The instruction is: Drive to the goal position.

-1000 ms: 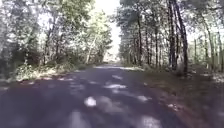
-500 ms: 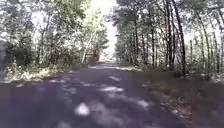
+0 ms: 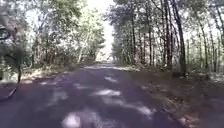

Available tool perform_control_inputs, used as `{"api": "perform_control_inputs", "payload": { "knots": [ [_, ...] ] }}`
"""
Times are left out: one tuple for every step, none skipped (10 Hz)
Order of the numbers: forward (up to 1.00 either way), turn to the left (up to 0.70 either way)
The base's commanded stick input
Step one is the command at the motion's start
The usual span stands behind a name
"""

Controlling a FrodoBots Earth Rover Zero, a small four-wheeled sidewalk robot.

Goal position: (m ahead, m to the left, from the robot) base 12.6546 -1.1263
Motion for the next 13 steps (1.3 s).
{"api": "perform_control_inputs", "payload": {
  "knots": [
    [0.45,0.00],
    [0.45,0.00],
    [0.45,0.00],
    [0.45,0.00],
    [0.45,0.00],
    [0.45,0.00],
    [0.45,0.00],
    [0.45,0.00],
    [0.45,0.00],
    [0.45,0.00],
    [0.45,0.00],
    [0.45,0.00],
    [0.45,0.00]
  ]
}}
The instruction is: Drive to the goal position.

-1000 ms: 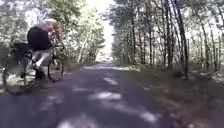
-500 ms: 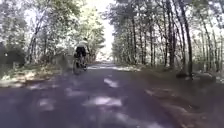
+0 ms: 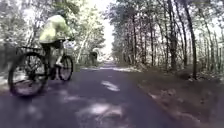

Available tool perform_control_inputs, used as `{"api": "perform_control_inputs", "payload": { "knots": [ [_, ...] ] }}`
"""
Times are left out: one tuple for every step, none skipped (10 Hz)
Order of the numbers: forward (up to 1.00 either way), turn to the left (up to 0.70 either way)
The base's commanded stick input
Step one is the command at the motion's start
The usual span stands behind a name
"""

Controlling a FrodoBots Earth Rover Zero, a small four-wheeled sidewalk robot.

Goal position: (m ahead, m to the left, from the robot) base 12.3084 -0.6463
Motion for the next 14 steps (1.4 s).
{"api": "perform_control_inputs", "payload": {
  "knots": [
    [0.45,0.00],
    [0.45,0.00],
    [0.45,0.00],
    [0.45,0.00],
    [0.45,0.00],
    [0.45,0.00],
    [0.45,0.00],
    [0.45,0.00],
    [0.45,0.00],
    [0.45,0.00],
    [0.45,0.00],
    [0.45,0.00],
    [0.45,0.00],
    [0.45,0.00]
  ]
}}
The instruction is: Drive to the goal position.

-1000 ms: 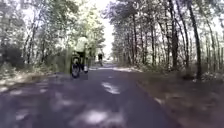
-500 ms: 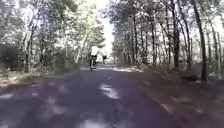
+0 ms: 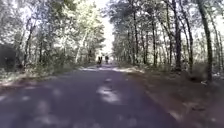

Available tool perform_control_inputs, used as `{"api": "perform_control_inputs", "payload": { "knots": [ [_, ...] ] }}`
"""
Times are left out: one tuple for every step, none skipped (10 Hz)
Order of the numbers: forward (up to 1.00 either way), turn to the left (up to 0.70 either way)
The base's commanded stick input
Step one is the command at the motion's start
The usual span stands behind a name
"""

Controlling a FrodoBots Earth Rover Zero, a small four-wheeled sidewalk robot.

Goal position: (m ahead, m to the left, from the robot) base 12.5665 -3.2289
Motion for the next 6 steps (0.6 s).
{"api": "perform_control_inputs", "payload": {
  "knots": [
    [0.45,0.00],
    [0.45,0.00],
    [0.45,0.00],
    [0.45,0.00],
    [0.45,0.00],
    [0.45,-0.09]
  ]
}}
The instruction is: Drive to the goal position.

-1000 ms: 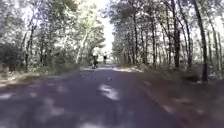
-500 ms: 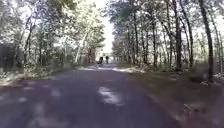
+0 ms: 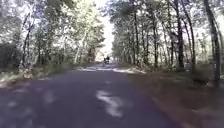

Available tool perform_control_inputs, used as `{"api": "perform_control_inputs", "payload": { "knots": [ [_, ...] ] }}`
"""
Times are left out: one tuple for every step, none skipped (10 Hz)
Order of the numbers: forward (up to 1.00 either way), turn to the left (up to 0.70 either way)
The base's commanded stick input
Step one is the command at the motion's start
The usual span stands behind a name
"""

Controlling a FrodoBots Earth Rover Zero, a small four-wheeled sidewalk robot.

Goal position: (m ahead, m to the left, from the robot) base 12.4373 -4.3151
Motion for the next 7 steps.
{"api": "perform_control_inputs", "payload": {
  "knots": [
    [0.45,-0.27],
    [0.45,-0.27],
    [0.45,-0.27],
    [0.45,-0.27],
    [0.45,-0.27],
    [0.45,-0.20],
    [0.45,-0.02]
  ]
}}
